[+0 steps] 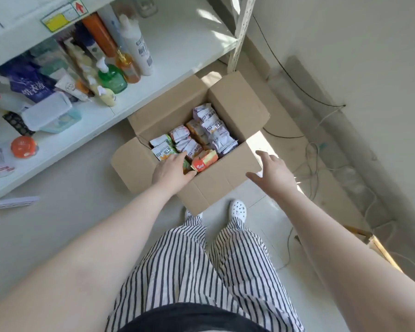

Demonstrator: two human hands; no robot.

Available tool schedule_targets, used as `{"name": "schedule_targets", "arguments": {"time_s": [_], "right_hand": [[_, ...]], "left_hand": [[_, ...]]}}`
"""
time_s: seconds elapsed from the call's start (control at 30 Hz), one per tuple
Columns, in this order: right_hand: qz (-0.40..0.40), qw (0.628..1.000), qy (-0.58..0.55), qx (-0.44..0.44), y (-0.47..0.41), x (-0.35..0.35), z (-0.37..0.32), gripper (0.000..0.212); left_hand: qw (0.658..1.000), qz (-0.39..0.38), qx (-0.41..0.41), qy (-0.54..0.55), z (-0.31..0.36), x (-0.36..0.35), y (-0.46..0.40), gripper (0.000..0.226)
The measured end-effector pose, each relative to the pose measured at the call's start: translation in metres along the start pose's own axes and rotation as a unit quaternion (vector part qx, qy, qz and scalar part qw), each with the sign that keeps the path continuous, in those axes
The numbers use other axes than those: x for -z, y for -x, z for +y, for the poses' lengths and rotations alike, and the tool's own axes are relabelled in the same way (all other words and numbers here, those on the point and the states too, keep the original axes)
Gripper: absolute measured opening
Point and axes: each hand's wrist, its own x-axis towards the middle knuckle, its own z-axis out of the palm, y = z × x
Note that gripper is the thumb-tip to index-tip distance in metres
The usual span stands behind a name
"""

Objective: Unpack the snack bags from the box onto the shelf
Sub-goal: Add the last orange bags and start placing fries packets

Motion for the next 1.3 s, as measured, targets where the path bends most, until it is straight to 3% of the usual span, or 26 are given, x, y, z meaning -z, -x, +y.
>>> {"name": "schedule_targets", "arguments": {"time_s": [0.17,0.4,0.6,0.7,0.87,1.1,1.3], "right_hand": [[-0.049,0.997,0.011,0.058,-0.109,-0.02,0.016,0.068],[-0.093,0.985,0.032,0.141,-0.252,-0.11,0.047,0.057],[-0.098,0.981,-0.002,0.169,-0.324,-0.188,0.064,0.045],[-0.056,0.982,-0.012,0.178,-0.34,-0.209,0.068,0.036],[-0.036,0.985,-0.008,0.171,-0.354,-0.216,0.065,0.021],[-0.028,0.985,-0.091,0.143,-0.361,-0.199,0.048,0.016],[-0.043,0.98,-0.157,0.116,-0.363,-0.185,0.034,0.015]], "left_hand": [[0.996,0.012,0.069,0.047,-0.011,-0.036,-0.056,0.072],[0.98,0.013,0.119,0.158,-0.022,-0.146,-0.156,0.071],[0.97,0.028,0.127,0.204,-0.033,-0.231,-0.228,0.077],[0.965,0.033,0.137,0.221,-0.038,-0.258,-0.241,0.08],[0.957,0.061,0.155,0.239,-0.046,-0.274,-0.25,0.067],[0.943,0.095,0.175,0.268,-0.056,-0.257,-0.258,0.017],[0.919,0.134,0.173,0.329,-0.057,-0.231,-0.265,0.019]]}}
